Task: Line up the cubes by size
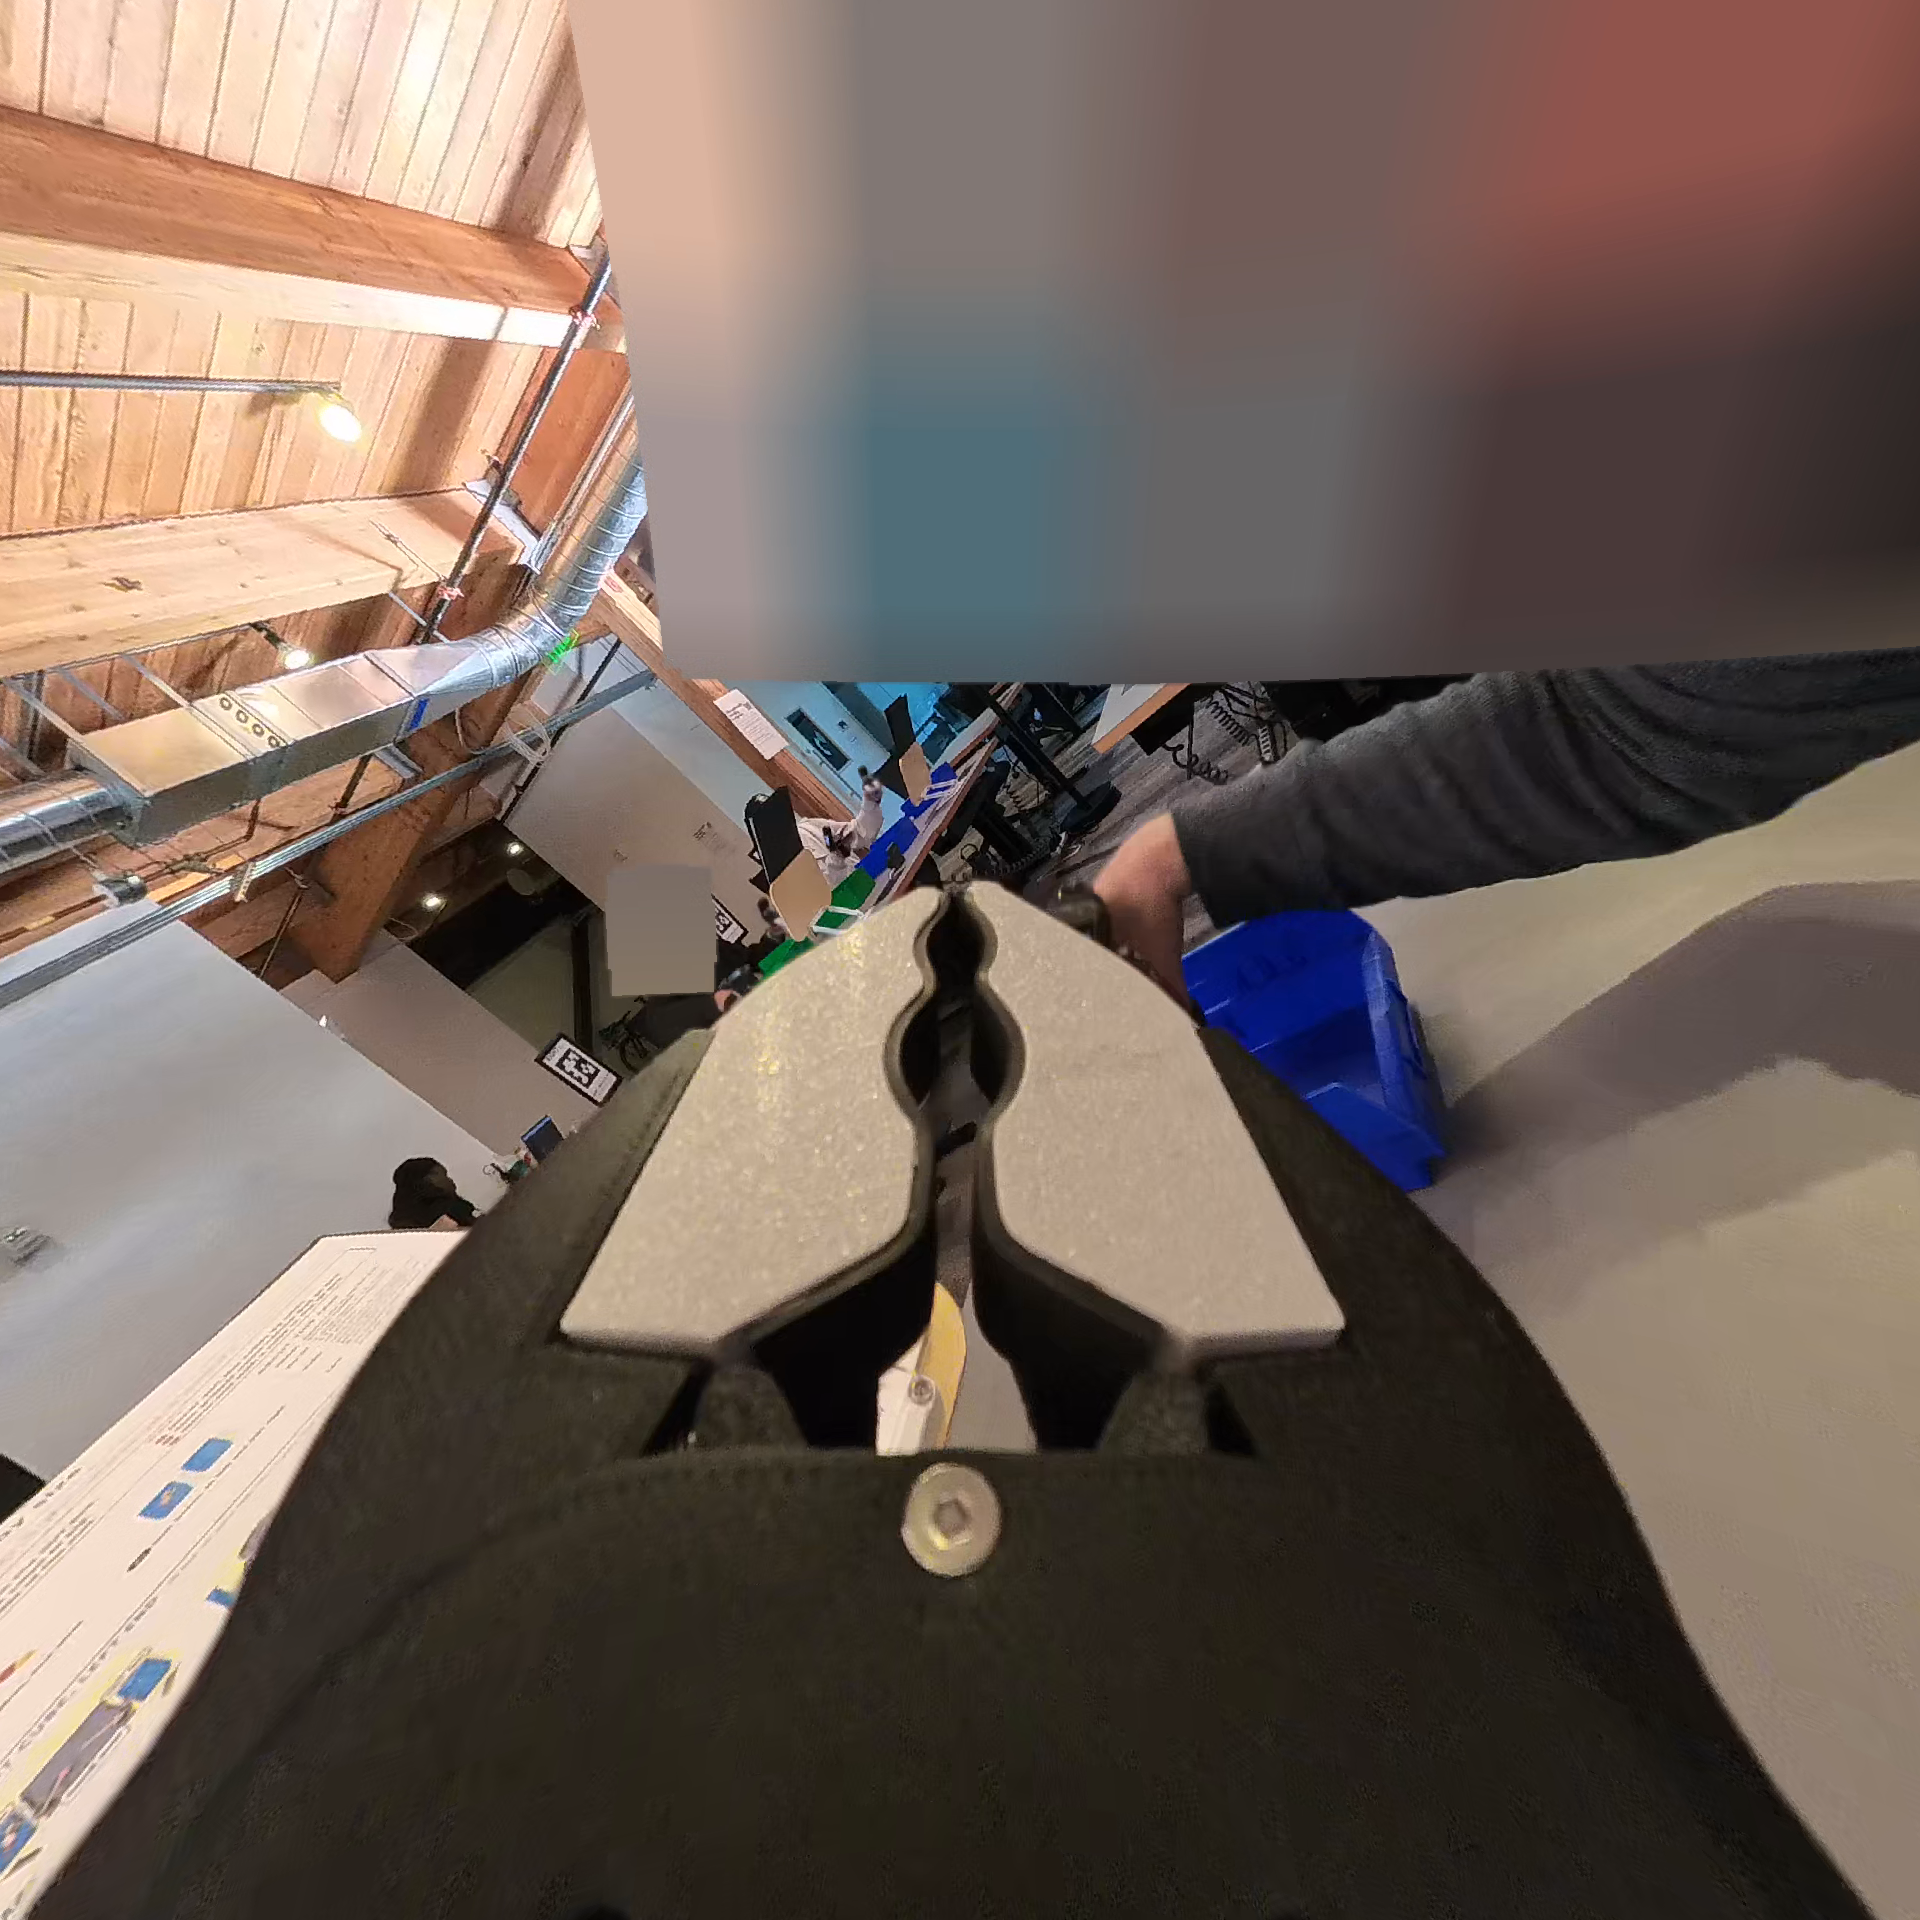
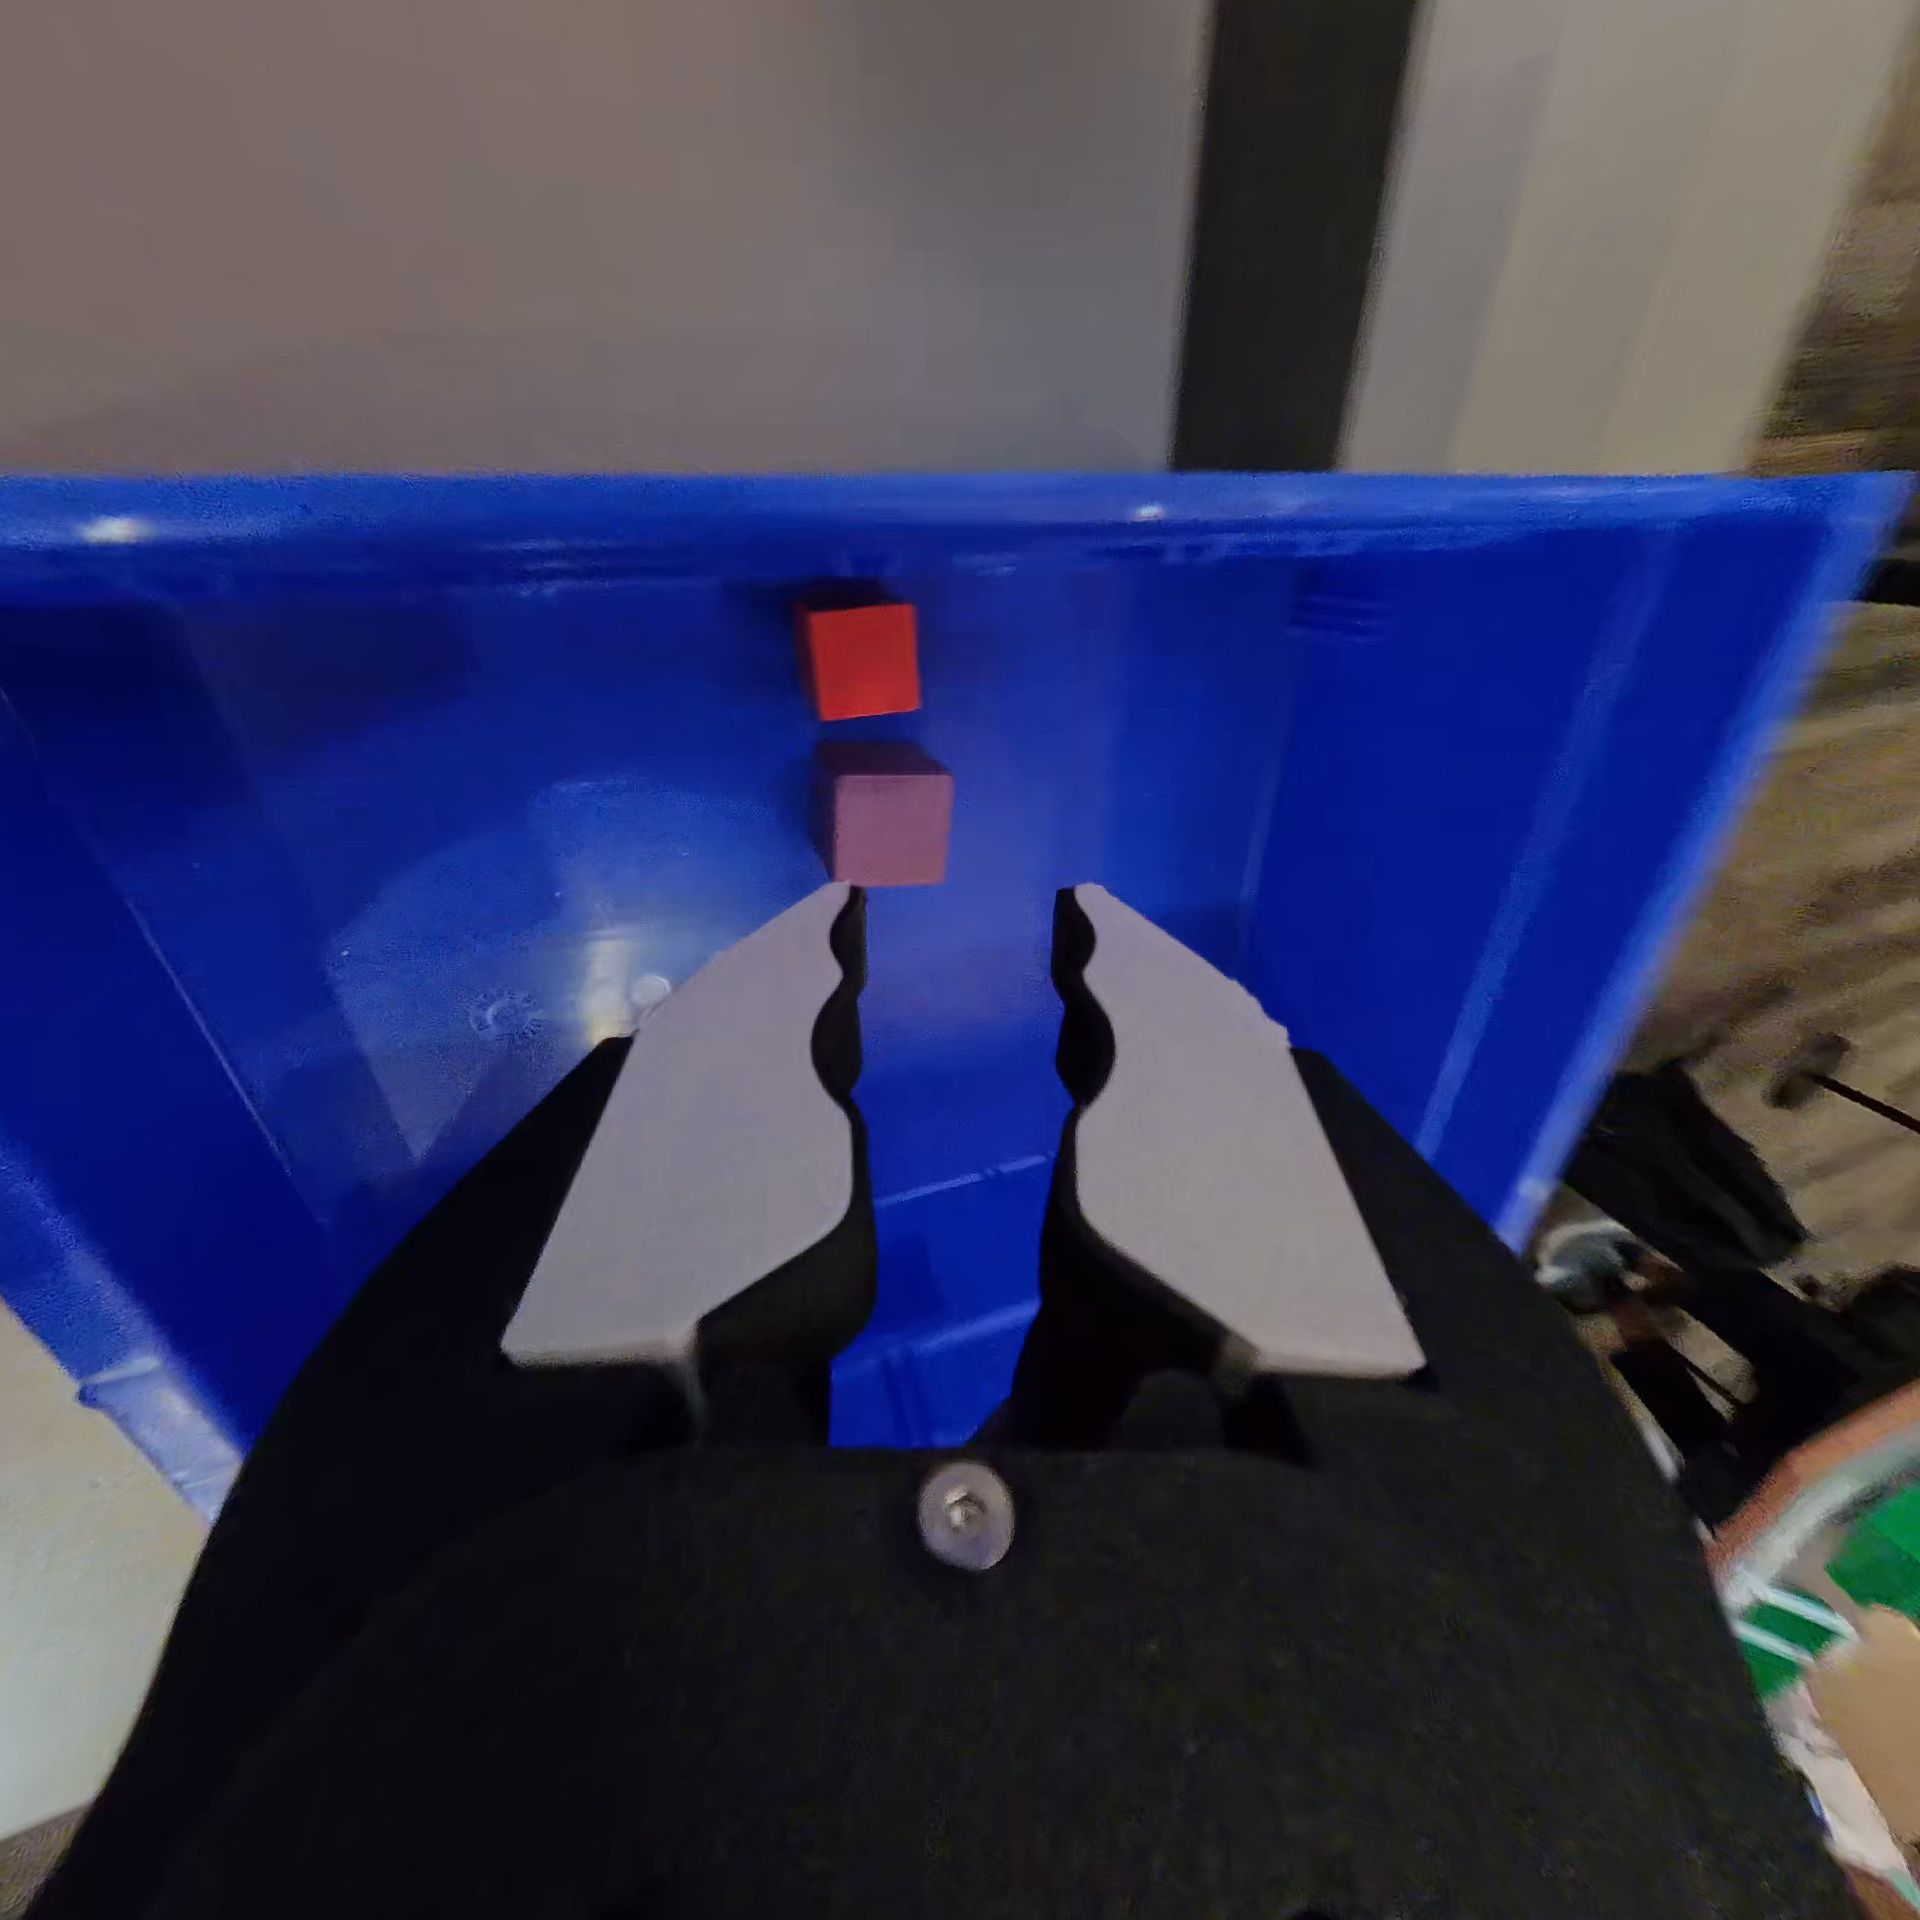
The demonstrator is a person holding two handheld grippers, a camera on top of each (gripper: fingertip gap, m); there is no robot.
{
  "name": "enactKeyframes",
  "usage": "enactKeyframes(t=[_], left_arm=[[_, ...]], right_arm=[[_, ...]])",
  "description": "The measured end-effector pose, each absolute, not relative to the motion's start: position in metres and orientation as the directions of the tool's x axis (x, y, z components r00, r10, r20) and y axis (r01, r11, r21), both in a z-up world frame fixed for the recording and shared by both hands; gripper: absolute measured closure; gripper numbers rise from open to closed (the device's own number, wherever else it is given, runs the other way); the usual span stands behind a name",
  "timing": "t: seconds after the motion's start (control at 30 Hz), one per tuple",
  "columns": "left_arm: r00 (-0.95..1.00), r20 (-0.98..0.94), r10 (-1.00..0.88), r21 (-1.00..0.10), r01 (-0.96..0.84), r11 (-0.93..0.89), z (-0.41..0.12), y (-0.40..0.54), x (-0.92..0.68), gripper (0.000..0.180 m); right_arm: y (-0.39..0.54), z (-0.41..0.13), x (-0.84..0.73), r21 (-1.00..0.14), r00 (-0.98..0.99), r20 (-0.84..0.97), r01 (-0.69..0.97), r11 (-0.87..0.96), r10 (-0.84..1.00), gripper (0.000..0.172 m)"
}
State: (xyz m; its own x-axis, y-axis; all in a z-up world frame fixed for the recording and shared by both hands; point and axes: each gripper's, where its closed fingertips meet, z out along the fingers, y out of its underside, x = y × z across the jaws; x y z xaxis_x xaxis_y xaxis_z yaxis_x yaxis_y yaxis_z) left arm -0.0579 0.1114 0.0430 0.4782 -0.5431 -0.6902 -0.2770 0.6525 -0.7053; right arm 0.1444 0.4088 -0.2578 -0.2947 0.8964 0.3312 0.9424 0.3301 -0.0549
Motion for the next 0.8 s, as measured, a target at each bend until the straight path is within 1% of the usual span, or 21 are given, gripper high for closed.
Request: enactKeyframes(t=[0.07, 0.13, 0.27, 0.3, 0.37, 0.4, 0.5, 0.63, 0.73, 0.8], left_arm=[[0.480, -0.684, -0.548, -0.713, -0.286, 0.640, 0.041, 0.115, -0.058, 0.180], [0.482, -0.680, -0.553, -0.720, -0.296, 0.628, 0.039, 0.119, -0.057, 0.180], [0.514, -0.661, -0.547, -0.741, -0.331, 0.585, 0.035, 0.134, -0.059, 0.180], [0.520, -0.660, -0.542, -0.744, -0.348, 0.571, 0.033, 0.137, -0.060, 0.178], [0.501, -0.670, -0.548, -0.741, -0.404, 0.537, 0.022, 0.142, -0.060, 0.163], [0.476, -0.685, -0.552, -0.729, -0.436, 0.528, 0.015, 0.141, -0.059, 0.161], [0.474, -0.712, -0.518, -0.697, -0.567, 0.439, -0.004, 0.146, -0.076, 0.153], [0.499, -0.706, -0.502, -0.678, -0.680, 0.277, -0.032, 0.140, -0.131, 0.146], [0.498, -0.713, -0.493, -0.625, -0.770, 0.125, -0.060, 0.131, -0.193, 0.147], [0.515, -0.706, -0.487, -0.586, -0.810, -0.008, -0.079, 0.131, -0.241, 0.148]], right_arm=[[0.403, -0.225, 0.140, -0.075, -0.264, 0.444, 0.941, 0.329, 0.857, 0.139], [0.392, -0.187, 0.133, -0.118, -0.204, 0.556, 0.940, 0.320, 0.806, 0.141], [0.333, -0.120, 0.094, -0.292, -0.101, 0.687, 0.868, 0.401, 0.719, 0.143], [0.314, -0.107, 0.080, -0.333, -0.086, 0.704, 0.836, 0.435, 0.705, 0.143], [0.273, -0.085, 0.049, -0.407, -0.068, 0.726, 0.760, 0.507, 0.685, 0.144], [0.253, -0.075, 0.032, -0.434, -0.068, 0.735, 0.717, 0.546, 0.675, 0.144], [0.203, -0.053, -0.015, -0.491, -0.077, 0.747, 0.605, 0.627, 0.660, 0.144], [0.165, -0.042, -0.057, -0.582, -0.073, 0.725, 0.466, 0.666, 0.685, 0.144], [0.159, -0.050, -0.071, -0.580, -0.121, 0.718, 0.440, 0.685, 0.686, 0.144], [0.158, -0.052, -0.075, -0.592, -0.142, 0.705, 0.420, 0.688, 0.694, 0.144]])
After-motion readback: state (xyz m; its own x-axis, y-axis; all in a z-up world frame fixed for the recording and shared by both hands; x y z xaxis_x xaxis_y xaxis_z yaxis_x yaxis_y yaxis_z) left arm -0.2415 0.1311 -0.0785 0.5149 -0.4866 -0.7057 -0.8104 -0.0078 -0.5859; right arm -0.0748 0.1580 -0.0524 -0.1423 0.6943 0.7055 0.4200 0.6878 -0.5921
